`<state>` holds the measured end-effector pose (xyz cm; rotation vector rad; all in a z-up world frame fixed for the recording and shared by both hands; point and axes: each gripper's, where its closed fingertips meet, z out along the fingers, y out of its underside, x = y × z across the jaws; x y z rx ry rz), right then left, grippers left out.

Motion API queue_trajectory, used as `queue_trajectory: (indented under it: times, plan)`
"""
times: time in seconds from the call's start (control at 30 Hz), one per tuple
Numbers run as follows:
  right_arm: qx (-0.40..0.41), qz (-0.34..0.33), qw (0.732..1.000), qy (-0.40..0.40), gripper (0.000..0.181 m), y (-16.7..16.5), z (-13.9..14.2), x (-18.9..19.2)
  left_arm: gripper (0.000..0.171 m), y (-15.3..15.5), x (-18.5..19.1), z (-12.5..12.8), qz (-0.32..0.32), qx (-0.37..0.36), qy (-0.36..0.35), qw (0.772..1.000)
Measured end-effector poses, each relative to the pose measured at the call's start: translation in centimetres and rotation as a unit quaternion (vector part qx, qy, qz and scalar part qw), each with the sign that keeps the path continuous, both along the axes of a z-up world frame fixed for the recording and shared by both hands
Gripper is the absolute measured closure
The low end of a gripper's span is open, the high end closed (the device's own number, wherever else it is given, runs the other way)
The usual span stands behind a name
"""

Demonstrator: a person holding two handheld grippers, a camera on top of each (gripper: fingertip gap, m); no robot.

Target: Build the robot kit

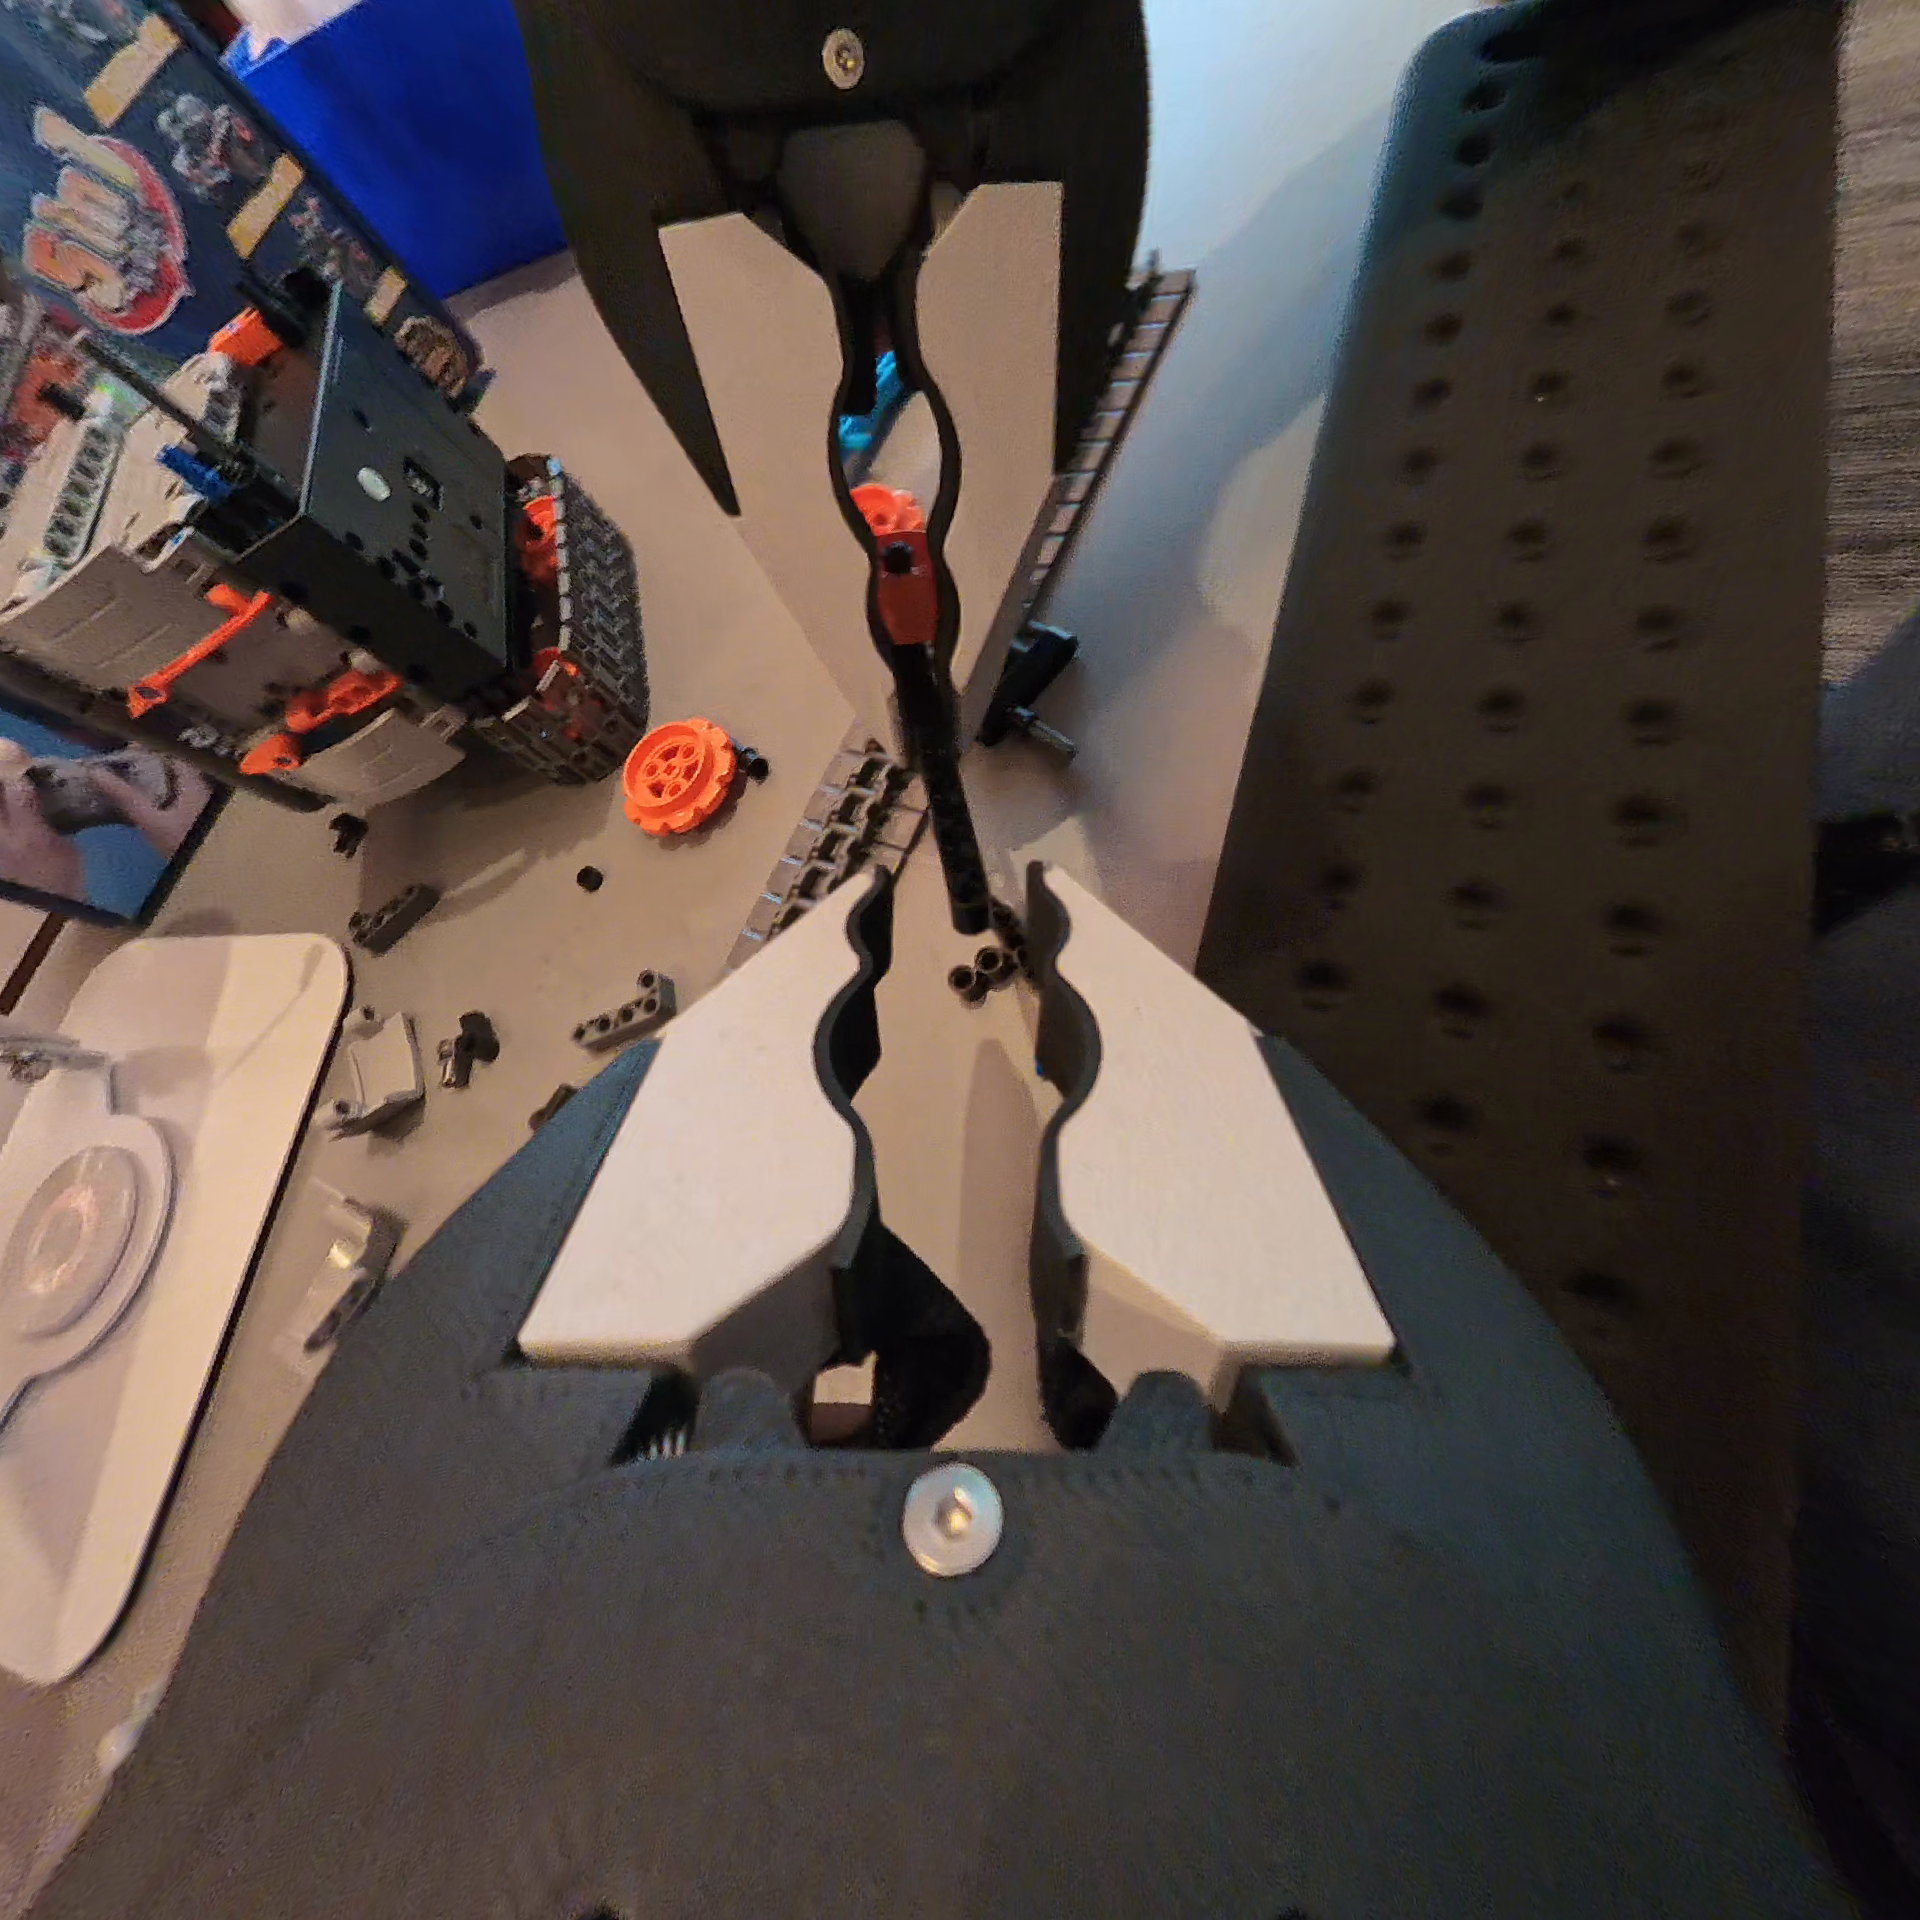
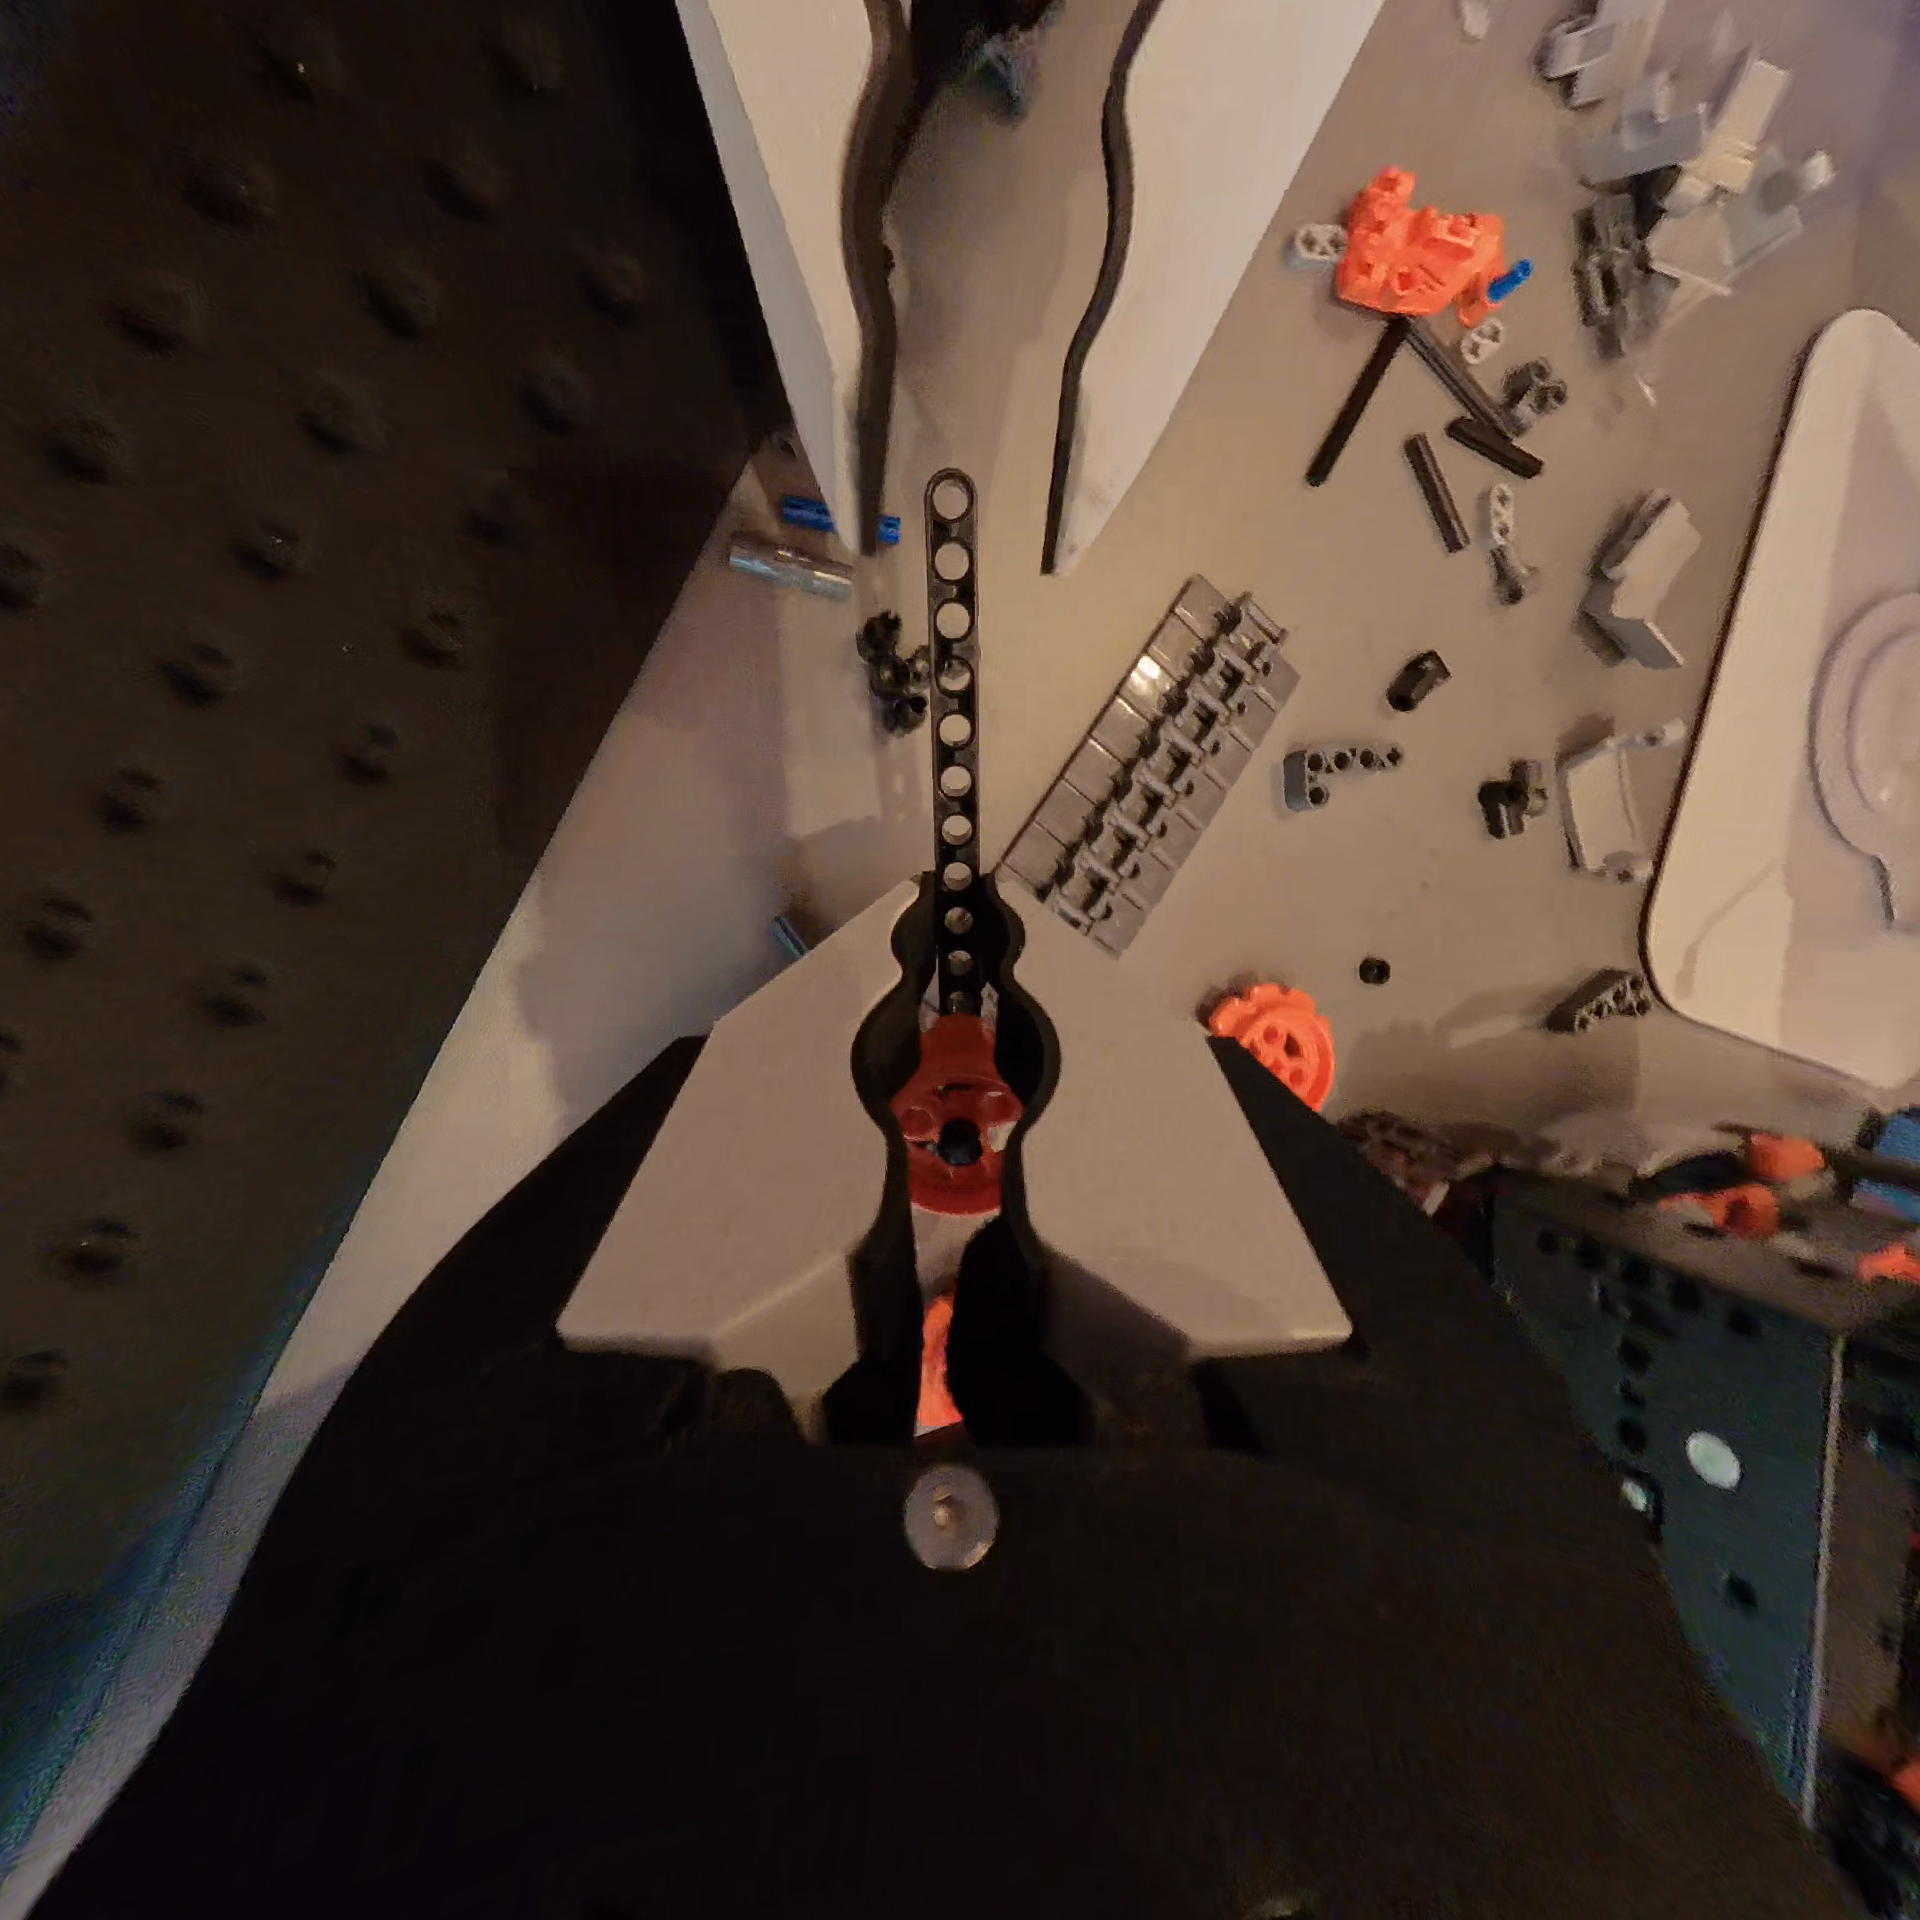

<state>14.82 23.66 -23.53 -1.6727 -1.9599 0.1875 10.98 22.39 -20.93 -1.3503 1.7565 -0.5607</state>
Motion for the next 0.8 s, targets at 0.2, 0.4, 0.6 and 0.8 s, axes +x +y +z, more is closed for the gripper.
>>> queue_trajectory:
  times: [0.2,0.4,0.6,0.8]
  plan:
    - [-0.031,0.045,0.997,-0.046,0.177,-0.1,-1.0,-1.4,0.163,-0.1,-1.2,-1.7,0.030,0.015,0.033,0.999]
    - [-0.061,0.048,0.997,-0.021,0.176,-0.2,-1.1,-1.8,0.164,0.1,-2.2,-1.6,0.058,-0.006,0.021,0.998]
    - [-0.064,0.063,0.996,-0.025,0.177,-0.4,-1.4,-2.0,0.163,-0.5,-2.5,-2.4,0.053,-0.022,0.036,0.998]
    - [-0.074,0.089,0.992,-0.058,0.177,-0.5,-1.7,-1.9,0.161,-1.0,-2.5,-3.0,0.053,-0.028,0.062,0.996]
